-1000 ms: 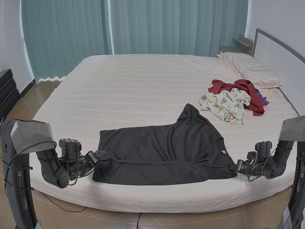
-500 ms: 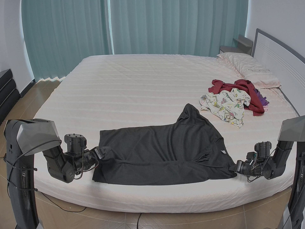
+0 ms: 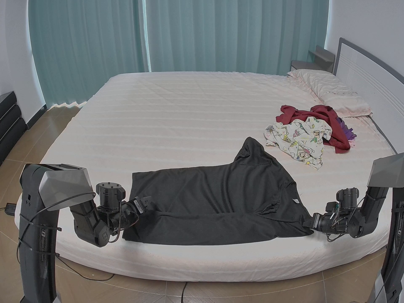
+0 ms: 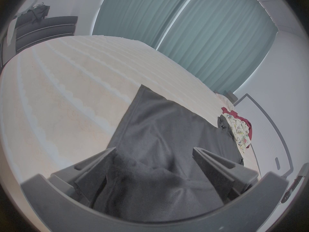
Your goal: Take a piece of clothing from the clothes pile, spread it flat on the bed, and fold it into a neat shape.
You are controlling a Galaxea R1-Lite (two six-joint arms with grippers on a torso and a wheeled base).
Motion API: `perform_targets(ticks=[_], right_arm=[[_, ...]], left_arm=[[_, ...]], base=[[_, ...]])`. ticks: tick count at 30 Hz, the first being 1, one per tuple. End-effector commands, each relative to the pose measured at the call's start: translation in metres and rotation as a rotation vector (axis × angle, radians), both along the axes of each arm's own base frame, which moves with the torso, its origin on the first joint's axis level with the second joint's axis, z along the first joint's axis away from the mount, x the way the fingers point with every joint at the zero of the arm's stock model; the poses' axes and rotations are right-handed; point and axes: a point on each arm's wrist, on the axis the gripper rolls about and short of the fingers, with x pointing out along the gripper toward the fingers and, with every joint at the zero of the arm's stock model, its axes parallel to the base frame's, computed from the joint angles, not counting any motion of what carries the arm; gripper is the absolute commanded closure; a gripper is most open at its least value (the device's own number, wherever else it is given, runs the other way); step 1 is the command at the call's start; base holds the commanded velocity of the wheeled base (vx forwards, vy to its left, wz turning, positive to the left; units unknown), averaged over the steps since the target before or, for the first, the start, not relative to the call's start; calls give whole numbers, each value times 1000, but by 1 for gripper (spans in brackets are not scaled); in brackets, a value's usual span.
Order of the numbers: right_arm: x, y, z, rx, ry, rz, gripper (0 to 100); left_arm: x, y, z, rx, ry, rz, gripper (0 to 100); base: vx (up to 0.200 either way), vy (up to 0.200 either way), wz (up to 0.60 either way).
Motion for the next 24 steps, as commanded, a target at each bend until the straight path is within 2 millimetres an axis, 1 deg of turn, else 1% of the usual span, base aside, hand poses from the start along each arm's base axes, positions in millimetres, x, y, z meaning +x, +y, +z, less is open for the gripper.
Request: perform_targets(ticks=[1, 7, 8, 18, 19, 24], right_arm=[[0, 0, -1, 0, 2, 0, 100], [-1, 0, -1, -1, 3, 1, 100], [-1, 0, -1, -2, 5, 0, 100], [1, 0, 0, 0, -11, -5, 100], [-1, 0, 0, -2, -14, -10, 100], [-4, -3, 0, -16, -28, -32, 100]], left_arm=[[-2, -2, -8, 4, 21, -6, 100], [-1, 0, -14, 31, 26, 37, 100], [0, 2, -15, 46, 22, 70, 100], [1, 6, -14, 62, 17, 105, 100], [1, 9, -15, 78, 16, 134, 100], [1, 13, -15, 79, 21, 148, 100]], base=[[0, 0, 0], [0, 0, 0], [0, 0, 0], [0, 0, 0], [0, 0, 0], [0, 0, 0]])
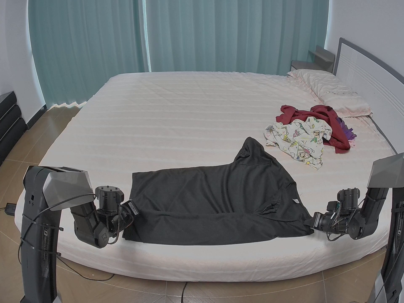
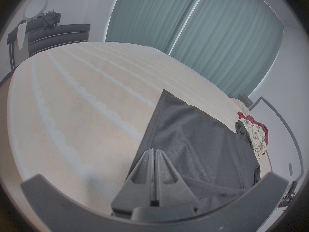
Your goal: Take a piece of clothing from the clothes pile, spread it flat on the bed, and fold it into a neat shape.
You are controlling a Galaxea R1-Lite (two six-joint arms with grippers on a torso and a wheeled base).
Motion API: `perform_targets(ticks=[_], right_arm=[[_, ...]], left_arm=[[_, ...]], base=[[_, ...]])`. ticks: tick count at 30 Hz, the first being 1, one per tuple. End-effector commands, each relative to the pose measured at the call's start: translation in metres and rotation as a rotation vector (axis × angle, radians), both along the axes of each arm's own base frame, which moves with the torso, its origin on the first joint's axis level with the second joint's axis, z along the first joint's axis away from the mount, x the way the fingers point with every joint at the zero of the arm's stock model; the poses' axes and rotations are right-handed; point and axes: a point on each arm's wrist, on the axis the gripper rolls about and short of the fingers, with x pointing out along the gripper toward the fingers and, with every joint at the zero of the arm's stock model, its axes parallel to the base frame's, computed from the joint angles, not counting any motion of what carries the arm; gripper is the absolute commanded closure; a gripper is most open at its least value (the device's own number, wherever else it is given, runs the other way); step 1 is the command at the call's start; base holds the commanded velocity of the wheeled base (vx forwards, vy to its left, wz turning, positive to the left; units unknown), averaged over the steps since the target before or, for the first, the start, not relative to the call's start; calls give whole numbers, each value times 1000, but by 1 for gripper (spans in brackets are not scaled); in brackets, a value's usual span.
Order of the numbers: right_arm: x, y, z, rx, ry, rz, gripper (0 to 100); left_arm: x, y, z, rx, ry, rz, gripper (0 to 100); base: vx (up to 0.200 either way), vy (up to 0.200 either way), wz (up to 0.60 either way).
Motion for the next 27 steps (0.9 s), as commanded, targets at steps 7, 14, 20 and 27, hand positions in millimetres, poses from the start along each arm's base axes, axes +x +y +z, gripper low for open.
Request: perform_targets(ticks=[7, 14, 20, 27], right_arm=[[-2, -4, -6, -4, -46, -17, 100], [-2, -4, -6, -5, -58, -21, 100], [-5, -4, -6, -7, -48, -18, 100], [-2, -4, -7, -26, -55, -38, 0]], left_arm=[[-2, 6, -3, 16, 16, 8, 100], [-3, 7, -3, 19, 20, 9, 100], [-4, 7, -4, 17, 22, 10, 100], [-5, 6, -4, 15, 26, 5, 100]], base=[[0, 0, 0], [0, 0, 0], [0, 0, 0], [0, 0, 0]])
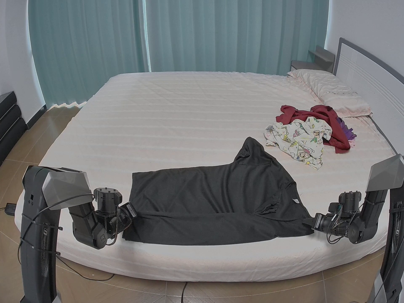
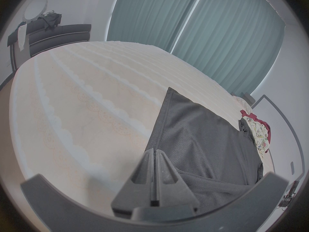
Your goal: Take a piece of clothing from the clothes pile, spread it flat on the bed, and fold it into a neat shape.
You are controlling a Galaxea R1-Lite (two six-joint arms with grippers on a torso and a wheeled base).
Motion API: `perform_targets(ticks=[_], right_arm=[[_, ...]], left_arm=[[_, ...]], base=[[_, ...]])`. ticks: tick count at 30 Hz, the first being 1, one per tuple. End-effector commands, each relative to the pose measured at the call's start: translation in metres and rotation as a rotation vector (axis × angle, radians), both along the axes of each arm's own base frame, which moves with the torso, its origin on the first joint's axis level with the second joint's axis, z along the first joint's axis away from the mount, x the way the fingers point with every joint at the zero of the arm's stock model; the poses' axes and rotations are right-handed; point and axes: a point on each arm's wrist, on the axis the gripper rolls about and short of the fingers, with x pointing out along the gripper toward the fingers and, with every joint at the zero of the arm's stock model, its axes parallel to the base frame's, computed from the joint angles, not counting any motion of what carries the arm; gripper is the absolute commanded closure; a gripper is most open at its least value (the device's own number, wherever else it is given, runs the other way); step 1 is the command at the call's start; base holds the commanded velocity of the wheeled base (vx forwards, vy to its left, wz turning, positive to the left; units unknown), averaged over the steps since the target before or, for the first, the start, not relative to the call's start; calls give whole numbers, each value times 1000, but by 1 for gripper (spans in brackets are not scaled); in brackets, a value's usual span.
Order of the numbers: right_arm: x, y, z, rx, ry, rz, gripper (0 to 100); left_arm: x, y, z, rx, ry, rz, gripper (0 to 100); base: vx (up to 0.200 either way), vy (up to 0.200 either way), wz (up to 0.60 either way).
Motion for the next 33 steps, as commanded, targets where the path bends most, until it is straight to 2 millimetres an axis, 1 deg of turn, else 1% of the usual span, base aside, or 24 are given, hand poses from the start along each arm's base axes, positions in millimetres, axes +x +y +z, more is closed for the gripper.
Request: perform_targets(ticks=[1, 2, 3, 6, 8, 12, 13, 15, 16, 17, 19, 22, 25, 26, 27, 28, 29, 30, 33], right_arm=[[1, 0, 0, -9, -6, -10, 0], [1, 0, 0, -9, -8, -10, 0], [2, 0, 1, -9, -14, -10, 0], [2, -1, 2, -9, -21, -12, 0], [5, -7, 10, -12, -54, -32, 0], [13, -14, 40, 19, -156, -81, 0], [17, -13, 55, 74, -193, -116, 0], [22, -8, 72, 164, -221, -153, 0], [26, 1, 80, 228, -226, -156, 0], [28, 7, 82, 251, -224, -154, 0], [39, 30, 80, 296, -199, -122, 0], [60, 55, 75, 281, -146, -100, 0], [82, 80, 77, 209, -103, -147, 0], [86, 91, 75, 184, -86, -156, 0], [92, 102, 69, 150, -64, -169, 0], [92, 102, 69, 150, -64, -169, 0], [103, 115, 57, 111, -46, -189, 0], [110, 120, 51, 92, -48, -201, 0], [122, 127, 37, 53, -24, -228, 0]], left_arm=[[-1, -1, -1, 0, 4, -3, 100], [-1, -1, -1, -3, 4, -5, 100], [-1, -1, 0, -5, 3, -5, 0], [-1, -1, 0, -6, 1, -4, 0], [0, -1, 1, -9, 0, -1, 0], [-2, 2, 4, -20, -3, 9, 0], [-3, 4, 10, -39, -13, 24, 0], [-5, 4, 18, -90, -20, 46, 0], [-6, 4, 23, -134, -23, 54, 0], [-7, 4, 25, -155, -23, 50, 0], [-11, 4, 34, -233, -22, 24, 0], [-15, 4, 41, -317, -9, 5, 0], [-14, 4, 37, -332, 7, 11, 0], [-14, 4, 37, -331, 6, 12, 0], [-14, 5, 36, -332, 6, 14, 0], [-14, 5, 36, -332, 6, 14, 0], [-15, 5, 36, -332, 8, 14, 0], [-15, 5, 35, -331, 7, 15, 0], [-15, 5, 35, -328, 7, 17, 0]], base=[[0, 0, 0], [0, 0, 0], [0, 0, 0], [0, 0, 0], [0, 0, 0], [0, 0, 0], [0, 0, 0], [0, 0, 0], [0, 0, 0], [0, 0, 0], [0, 0, 0], [0, 0, 0], [0, 0, 0], [0, 0, 0], [0, 0, 0], [0, 0, 0], [0, 0, 0], [0, 0, 0], [0, 0, 0]])
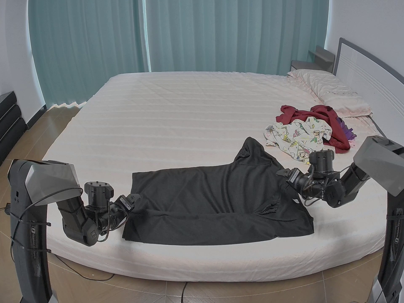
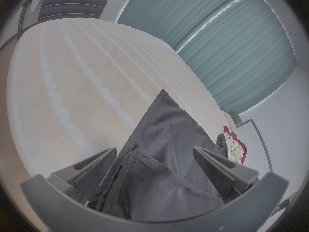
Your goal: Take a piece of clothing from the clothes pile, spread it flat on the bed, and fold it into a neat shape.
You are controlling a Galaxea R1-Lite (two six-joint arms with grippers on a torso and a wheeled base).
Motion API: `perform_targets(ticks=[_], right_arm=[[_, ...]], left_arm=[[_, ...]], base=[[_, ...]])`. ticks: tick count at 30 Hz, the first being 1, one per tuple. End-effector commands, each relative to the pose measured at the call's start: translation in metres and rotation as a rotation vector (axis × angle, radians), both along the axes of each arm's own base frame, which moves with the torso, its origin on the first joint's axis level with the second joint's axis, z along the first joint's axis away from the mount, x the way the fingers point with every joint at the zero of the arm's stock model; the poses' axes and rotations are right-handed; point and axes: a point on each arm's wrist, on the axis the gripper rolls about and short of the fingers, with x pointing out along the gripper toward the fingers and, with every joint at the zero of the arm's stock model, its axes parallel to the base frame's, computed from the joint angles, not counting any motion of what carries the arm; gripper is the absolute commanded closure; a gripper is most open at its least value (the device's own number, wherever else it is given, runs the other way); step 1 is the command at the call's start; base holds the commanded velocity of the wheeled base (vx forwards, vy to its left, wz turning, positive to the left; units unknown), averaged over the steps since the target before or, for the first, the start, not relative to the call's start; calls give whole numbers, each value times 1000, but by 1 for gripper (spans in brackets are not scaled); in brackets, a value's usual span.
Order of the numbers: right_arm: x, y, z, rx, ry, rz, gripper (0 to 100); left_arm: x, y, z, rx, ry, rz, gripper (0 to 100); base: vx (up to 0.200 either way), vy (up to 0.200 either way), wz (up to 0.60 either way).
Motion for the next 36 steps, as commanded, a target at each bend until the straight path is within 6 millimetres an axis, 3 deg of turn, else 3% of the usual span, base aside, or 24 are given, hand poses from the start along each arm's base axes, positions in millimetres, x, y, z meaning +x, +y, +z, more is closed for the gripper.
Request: perform_targets(ticks=[1, 4, 22, 23, 30, 36], right_arm=[[27, 48, -43, -94, 93, -2, 0], [27, 53, -51, -106, 131, 7, 0], [46, 52, -55, -140, 149, -25, 0], [46, 52, -55, -141, 151, -24, 100], [40, 46, -57, -199, 227, -2, 100], [39, 45, -43, -212, 206, -5, 100]], left_arm=[[-2, 0, 5, -22, -5, 0, 0], [-2, -1, 4, -18, -4, -4, 0], [-2, -1, 3, -11, -2, -2, 0], [-2, -1, 3, -10, -2, -3, 0], [-2, -1, 2, 2, -2, -9, 0], [-2, -1, 2, 2, -2, -9, 0]], base=[[0, 0, 0], [0, 0, 0], [0, 0, 0], [0, 0, 0], [0, 0, 0], [0, 0, 0]])
